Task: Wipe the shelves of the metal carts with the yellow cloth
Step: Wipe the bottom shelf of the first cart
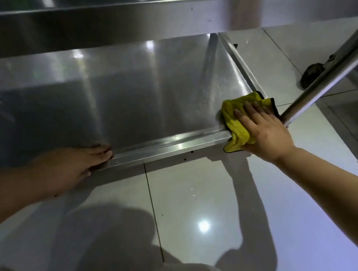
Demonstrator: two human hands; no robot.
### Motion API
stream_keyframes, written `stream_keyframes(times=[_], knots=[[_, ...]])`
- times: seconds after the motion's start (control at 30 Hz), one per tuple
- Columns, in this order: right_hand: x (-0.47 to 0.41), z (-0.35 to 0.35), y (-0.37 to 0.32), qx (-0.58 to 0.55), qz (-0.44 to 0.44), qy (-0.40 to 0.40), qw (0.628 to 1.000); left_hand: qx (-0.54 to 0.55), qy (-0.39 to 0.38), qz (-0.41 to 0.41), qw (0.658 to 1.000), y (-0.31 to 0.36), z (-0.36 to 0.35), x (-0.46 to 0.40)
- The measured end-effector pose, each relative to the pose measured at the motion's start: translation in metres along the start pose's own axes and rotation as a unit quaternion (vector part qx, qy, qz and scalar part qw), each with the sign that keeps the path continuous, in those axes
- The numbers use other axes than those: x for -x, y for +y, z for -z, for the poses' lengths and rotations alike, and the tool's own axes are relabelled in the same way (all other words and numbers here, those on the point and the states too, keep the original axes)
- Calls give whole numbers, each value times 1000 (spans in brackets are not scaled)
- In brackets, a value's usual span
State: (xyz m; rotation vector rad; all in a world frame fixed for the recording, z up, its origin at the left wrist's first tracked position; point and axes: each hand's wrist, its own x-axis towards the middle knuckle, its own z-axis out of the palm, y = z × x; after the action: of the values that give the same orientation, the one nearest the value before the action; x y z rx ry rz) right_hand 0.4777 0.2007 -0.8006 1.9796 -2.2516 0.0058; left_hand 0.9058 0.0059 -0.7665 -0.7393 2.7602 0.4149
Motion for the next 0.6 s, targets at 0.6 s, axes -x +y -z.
stream_keyframes(times=[0.6], knots=[[-57, 1, -265, 18, 82, 64, 994, 15, -26, -41, 999, -20, -11, 36]])
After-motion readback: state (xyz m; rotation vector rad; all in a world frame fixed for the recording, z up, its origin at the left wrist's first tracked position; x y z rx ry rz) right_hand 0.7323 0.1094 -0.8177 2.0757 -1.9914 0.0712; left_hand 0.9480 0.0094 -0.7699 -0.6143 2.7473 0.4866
